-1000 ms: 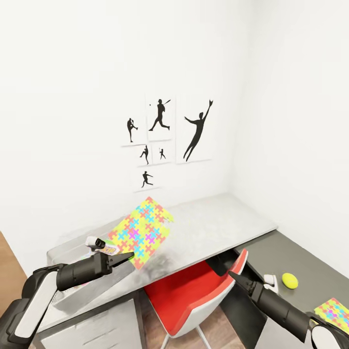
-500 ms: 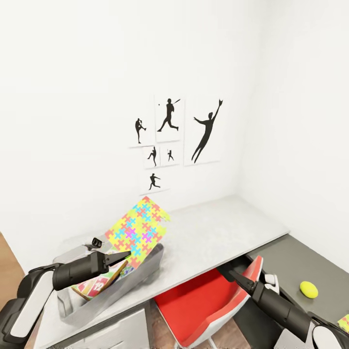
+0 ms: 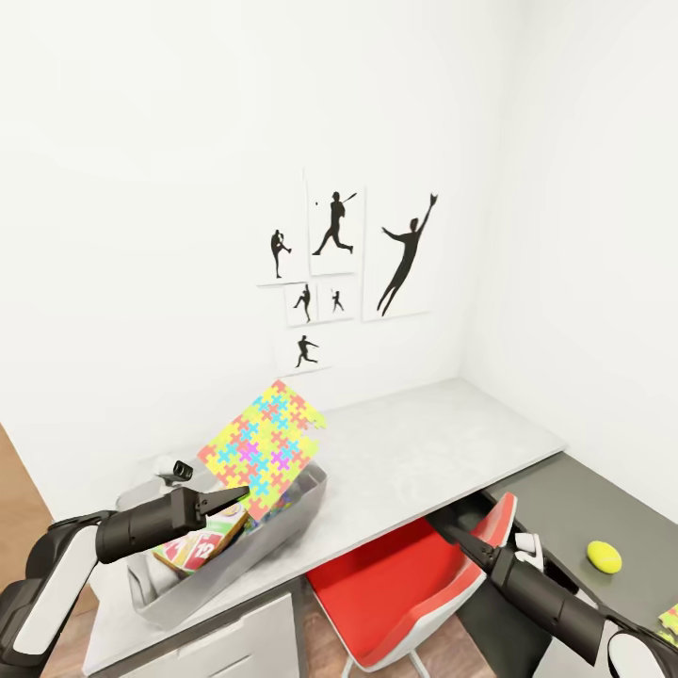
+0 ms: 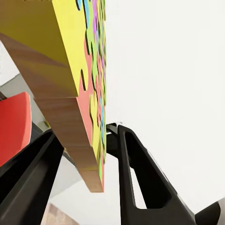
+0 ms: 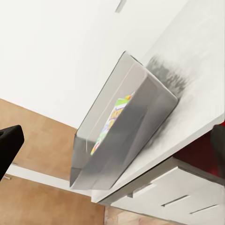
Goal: Put all the toys in the child's room - the three board games (two on the bed and one on the table), the two jigsaw puzzles on the table, and the tennis ball on the table - inside the toy box on the table in the child's room.
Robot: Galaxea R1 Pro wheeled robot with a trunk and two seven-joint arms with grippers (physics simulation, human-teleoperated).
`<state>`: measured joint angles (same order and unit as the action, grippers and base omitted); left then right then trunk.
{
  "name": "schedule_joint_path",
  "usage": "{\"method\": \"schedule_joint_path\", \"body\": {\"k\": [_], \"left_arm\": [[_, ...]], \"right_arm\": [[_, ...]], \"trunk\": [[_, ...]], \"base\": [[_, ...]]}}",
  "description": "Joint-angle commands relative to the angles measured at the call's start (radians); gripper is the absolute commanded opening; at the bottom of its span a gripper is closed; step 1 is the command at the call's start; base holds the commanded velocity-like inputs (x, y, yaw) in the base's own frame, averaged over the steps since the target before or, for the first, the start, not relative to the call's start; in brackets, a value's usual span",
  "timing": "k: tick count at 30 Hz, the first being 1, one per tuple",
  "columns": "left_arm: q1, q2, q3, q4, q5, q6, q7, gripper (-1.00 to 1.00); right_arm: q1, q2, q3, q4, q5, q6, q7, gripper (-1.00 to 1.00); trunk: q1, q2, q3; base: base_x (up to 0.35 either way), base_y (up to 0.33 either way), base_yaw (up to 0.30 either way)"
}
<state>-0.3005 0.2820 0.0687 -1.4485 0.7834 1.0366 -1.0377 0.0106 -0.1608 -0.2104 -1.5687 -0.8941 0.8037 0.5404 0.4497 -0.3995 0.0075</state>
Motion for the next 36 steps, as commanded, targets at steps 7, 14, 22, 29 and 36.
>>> {"method": "schedule_joint_path", "body": {"k": [7, 14, 22, 29, 36], "left_arm": [[0.000, 0.000, 0.000, 0.000, -0.001, 0.003, -0.004, -1.00], [0.000, 0.000, 0.000, 0.000, -0.002, 0.003, -0.004, -1.00], [0.000, 0.015, 0.000, 0.000, -0.002, 0.003, -0.004, -1.00], [0.001, 0.054, 0.033, 0.002, -0.001, 0.003, -0.004, -1.00], [0.001, 0.057, 0.046, 0.002, -0.001, 0.003, -0.004, -1.00]], "right_arm": [[0.000, -0.001, -0.001, -0.001, -0.002, 0.006, 0.001, 1.00], [0.000, 0.001, -0.001, -0.001, -0.002, 0.005, 0.000, 1.00], [0.000, 0.001, -0.002, -0.001, -0.002, 0.005, -0.001, 1.00], [0.000, 0.003, -0.001, -0.001, -0.002, 0.005, -0.002, 1.00], [0.000, 0.007, -0.001, -0.001, -0.002, 0.004, -0.001, 1.00]], "trunk": [[0.000, 0.000, 0.000], [0.000, 0.000, 0.000], [0.000, 0.000, 0.000], [0.000, 0.000, 0.001], [0.000, 0.000, 0.006]], "base": [[-0.077, 0.105, 0.000], [-0.058, 0.108, 0.000], [-0.002, 0.102, 0.000], [0.000, 0.005, 0.036], [0.000, 0.000, 0.201]]}}
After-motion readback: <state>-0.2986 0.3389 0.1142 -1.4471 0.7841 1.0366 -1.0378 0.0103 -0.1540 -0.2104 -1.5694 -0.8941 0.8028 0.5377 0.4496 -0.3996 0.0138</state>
